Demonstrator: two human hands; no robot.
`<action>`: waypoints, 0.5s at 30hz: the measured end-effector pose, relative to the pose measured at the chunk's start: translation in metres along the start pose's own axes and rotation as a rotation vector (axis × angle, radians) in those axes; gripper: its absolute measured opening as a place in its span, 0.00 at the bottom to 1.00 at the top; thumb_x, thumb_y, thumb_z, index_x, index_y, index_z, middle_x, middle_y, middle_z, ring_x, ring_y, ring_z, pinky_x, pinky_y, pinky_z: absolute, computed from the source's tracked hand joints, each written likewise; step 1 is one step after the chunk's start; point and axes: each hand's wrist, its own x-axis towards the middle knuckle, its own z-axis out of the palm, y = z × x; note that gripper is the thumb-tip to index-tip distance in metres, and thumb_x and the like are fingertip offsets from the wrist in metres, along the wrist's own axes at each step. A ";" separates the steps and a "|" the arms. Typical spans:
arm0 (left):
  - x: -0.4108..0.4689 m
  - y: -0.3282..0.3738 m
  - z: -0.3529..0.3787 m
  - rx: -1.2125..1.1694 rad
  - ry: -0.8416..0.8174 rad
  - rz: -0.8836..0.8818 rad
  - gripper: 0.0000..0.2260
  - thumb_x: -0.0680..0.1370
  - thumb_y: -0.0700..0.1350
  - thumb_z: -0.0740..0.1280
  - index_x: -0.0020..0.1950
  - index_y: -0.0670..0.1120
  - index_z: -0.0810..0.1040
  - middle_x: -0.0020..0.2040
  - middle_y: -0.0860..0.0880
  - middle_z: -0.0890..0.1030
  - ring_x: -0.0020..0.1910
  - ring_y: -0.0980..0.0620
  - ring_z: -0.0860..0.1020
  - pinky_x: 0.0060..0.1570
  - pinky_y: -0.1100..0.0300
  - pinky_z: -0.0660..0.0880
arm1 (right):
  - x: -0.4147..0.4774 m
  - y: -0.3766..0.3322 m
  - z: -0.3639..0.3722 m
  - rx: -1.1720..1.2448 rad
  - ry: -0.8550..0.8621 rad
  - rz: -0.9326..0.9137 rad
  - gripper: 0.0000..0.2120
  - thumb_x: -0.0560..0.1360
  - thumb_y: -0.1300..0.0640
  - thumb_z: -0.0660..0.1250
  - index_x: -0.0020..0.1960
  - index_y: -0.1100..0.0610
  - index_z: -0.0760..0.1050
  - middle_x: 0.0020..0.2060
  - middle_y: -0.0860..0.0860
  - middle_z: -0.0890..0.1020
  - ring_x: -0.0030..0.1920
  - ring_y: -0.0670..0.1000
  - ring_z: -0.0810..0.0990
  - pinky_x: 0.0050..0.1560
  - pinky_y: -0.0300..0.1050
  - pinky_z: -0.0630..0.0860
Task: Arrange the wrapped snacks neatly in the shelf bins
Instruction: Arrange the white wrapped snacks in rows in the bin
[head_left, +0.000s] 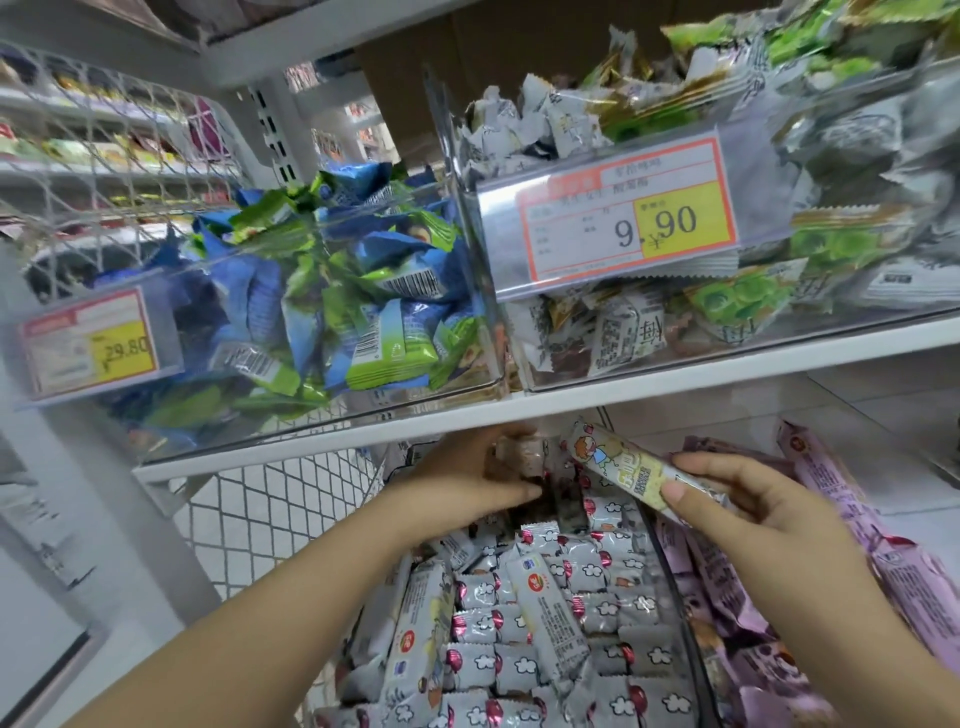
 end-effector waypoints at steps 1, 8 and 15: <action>-0.001 0.002 0.001 -0.018 0.045 0.001 0.22 0.71 0.55 0.72 0.63 0.60 0.69 0.60 0.60 0.74 0.52 0.60 0.76 0.54 0.65 0.74 | -0.001 0.000 0.000 -0.002 0.000 0.004 0.07 0.70 0.63 0.71 0.46 0.54 0.79 0.34 0.42 0.84 0.33 0.38 0.81 0.32 0.28 0.74; -0.008 0.018 0.007 -0.017 0.237 0.020 0.10 0.75 0.57 0.66 0.53 0.58 0.72 0.48 0.65 0.75 0.46 0.65 0.75 0.42 0.77 0.68 | -0.003 -0.002 0.001 -0.032 -0.013 0.005 0.07 0.70 0.61 0.71 0.47 0.53 0.79 0.32 0.45 0.84 0.28 0.39 0.79 0.27 0.30 0.72; -0.024 0.029 0.007 -0.297 0.194 0.021 0.08 0.76 0.49 0.66 0.53 0.51 0.71 0.46 0.49 0.84 0.44 0.52 0.83 0.43 0.60 0.79 | -0.002 -0.004 -0.006 -0.024 0.011 0.026 0.06 0.71 0.59 0.71 0.47 0.51 0.79 0.39 0.47 0.84 0.39 0.47 0.82 0.36 0.36 0.75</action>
